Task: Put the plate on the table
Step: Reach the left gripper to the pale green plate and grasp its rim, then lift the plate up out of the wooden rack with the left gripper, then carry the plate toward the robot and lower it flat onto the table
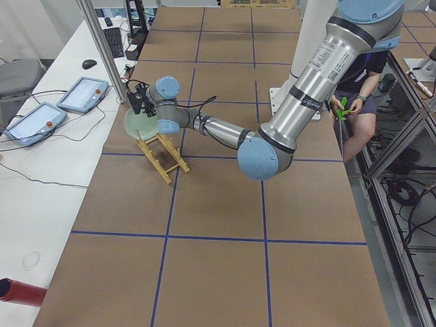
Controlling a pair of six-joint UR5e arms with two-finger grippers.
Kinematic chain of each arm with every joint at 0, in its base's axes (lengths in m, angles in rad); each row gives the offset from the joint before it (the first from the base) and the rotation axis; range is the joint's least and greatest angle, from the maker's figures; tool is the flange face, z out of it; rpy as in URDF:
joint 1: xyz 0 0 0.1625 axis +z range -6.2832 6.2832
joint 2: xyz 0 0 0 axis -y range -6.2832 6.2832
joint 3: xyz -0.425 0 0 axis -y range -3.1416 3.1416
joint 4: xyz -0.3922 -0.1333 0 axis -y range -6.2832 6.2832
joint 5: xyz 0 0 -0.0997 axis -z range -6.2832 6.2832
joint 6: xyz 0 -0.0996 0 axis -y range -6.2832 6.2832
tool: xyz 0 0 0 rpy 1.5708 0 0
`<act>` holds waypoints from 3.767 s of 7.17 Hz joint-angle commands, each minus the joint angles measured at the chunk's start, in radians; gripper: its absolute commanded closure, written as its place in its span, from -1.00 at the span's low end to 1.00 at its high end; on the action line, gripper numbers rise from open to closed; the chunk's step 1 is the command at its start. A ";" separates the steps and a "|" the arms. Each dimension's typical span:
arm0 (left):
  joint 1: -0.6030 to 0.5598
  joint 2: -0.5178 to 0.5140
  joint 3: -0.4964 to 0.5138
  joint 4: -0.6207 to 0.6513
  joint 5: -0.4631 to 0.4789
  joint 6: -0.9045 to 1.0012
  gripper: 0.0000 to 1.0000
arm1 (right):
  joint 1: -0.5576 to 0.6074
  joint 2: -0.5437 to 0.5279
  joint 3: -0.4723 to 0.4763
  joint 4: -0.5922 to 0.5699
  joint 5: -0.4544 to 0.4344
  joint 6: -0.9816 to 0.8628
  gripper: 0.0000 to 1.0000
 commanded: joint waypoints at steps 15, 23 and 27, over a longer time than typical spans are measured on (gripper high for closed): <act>-0.187 -0.013 -0.091 0.004 -0.218 0.061 1.00 | 0.000 0.000 0.000 0.000 0.000 0.000 -1.00; 0.176 -0.123 -0.625 1.170 0.014 0.668 1.00 | 0.000 0.000 0.000 0.000 0.000 0.000 -1.00; 0.526 -0.208 -0.460 1.342 0.455 0.946 1.00 | 0.000 0.000 0.000 0.000 0.000 0.000 -1.00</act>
